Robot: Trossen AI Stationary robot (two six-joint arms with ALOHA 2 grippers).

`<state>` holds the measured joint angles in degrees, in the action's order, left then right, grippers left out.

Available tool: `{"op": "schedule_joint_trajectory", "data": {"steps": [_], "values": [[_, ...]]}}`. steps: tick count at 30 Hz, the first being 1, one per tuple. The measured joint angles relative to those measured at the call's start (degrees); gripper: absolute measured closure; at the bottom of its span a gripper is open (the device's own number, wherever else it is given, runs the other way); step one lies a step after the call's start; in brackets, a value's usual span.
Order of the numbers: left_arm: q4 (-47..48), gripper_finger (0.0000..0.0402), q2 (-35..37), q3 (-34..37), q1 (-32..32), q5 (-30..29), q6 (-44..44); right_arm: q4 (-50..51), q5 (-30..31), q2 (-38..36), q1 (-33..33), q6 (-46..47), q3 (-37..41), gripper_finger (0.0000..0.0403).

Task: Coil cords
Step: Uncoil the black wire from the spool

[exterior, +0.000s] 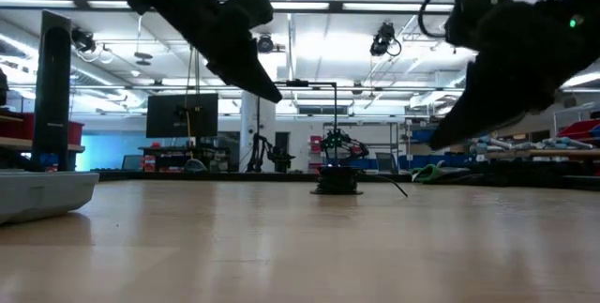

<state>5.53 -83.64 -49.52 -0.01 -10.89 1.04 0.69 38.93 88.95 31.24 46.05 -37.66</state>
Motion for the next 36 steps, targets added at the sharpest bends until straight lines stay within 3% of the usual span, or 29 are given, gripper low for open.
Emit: {"op": "schedule_joint_trajectory", "data": {"steps": [4,10,19,36], "values": [[-2.07,0.0324,0.00,3.03,-2.72,0.00,2.64,-11.20,-0.84,-0.02,-2.51,-4.18,5.33,0.0399],[-5.83,0.0324,1.49,9.89,-5.95,-1.99,8.52,-12.35,-1.62,-0.03,-4.04,-2.89,8.50,0.0383],[-14.58,0.0324,7.34,18.88,-7.26,-2.91,12.75,-11.65,-7.00,-0.02,-3.56,-8.31,8.58,0.0386],[-20.56,0.0324,6.75,19.26,-6.58,-1.37,8.96,-14.64,-8.69,-0.02,-4.32,-8.76,8.51,0.0385]]}}
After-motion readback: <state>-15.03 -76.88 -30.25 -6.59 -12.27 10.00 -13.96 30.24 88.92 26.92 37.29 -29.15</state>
